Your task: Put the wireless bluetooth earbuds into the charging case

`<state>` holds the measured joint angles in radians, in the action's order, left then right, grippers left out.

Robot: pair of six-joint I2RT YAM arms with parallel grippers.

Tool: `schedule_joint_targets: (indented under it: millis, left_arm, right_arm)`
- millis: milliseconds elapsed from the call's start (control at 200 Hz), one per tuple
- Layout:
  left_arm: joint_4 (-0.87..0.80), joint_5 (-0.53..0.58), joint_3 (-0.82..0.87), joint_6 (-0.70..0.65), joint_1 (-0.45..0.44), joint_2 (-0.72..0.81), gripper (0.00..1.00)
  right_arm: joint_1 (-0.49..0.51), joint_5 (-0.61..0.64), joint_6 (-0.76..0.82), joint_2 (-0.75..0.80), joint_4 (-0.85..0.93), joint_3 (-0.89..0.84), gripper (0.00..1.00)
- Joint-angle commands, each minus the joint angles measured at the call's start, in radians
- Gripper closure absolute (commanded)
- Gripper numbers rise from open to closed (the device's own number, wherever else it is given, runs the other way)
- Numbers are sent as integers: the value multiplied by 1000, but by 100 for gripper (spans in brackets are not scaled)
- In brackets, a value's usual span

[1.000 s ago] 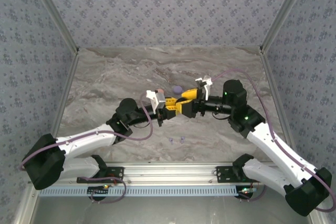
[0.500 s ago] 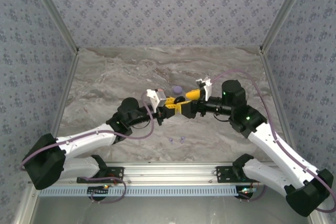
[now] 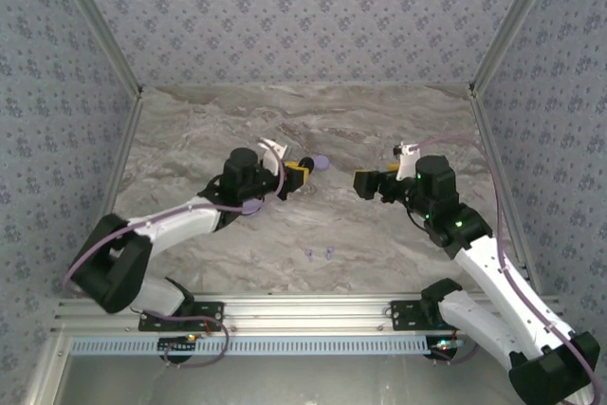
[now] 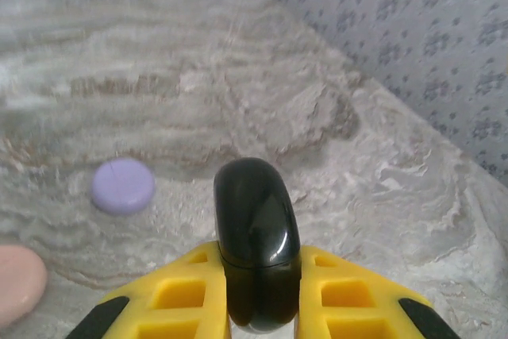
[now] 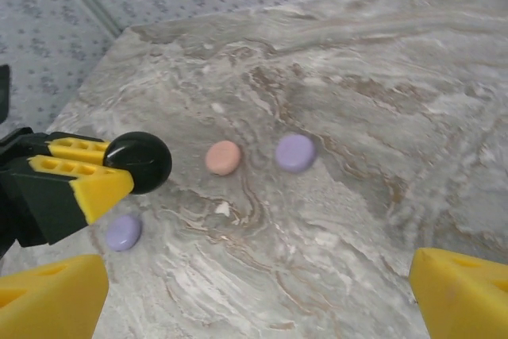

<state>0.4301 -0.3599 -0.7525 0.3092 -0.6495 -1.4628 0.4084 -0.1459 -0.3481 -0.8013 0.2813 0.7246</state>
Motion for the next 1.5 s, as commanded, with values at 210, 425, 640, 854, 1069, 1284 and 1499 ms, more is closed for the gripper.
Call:
schedule_joint_targets:
  millis: [210,425,640,854,1069,1284,1499]
  left_arm:
    - [-177,-128,-266,148,1,-360,98]
    - [-161,-174,-340,225,-4,-501,96]
    - [-189,-151,-347,228,-3,-531,75]
    - [-227,-129,-340,198,4,-505,58]
    - [-277,-87,-296,153,23,-372,50]
    - [-281,-63,-180,132,72,-145,48]
    - [-321,-28,-42,142,192,74,40]
  right_arm:
    - [-93,-29,-65,66,48,-55,0]
    - [-107,-24,-55,70,91,-51,0]
    - [-118,-36,-57,69,97,-57,0]
    - [-148,-98,-86,64,80,-58,0]
    - [-207,-197,-178,46,-28,-111,0]
    - [-149,-193,-150,-14,-53,-105,0]
    - [114,-32,40,-123,-130,-78,0]
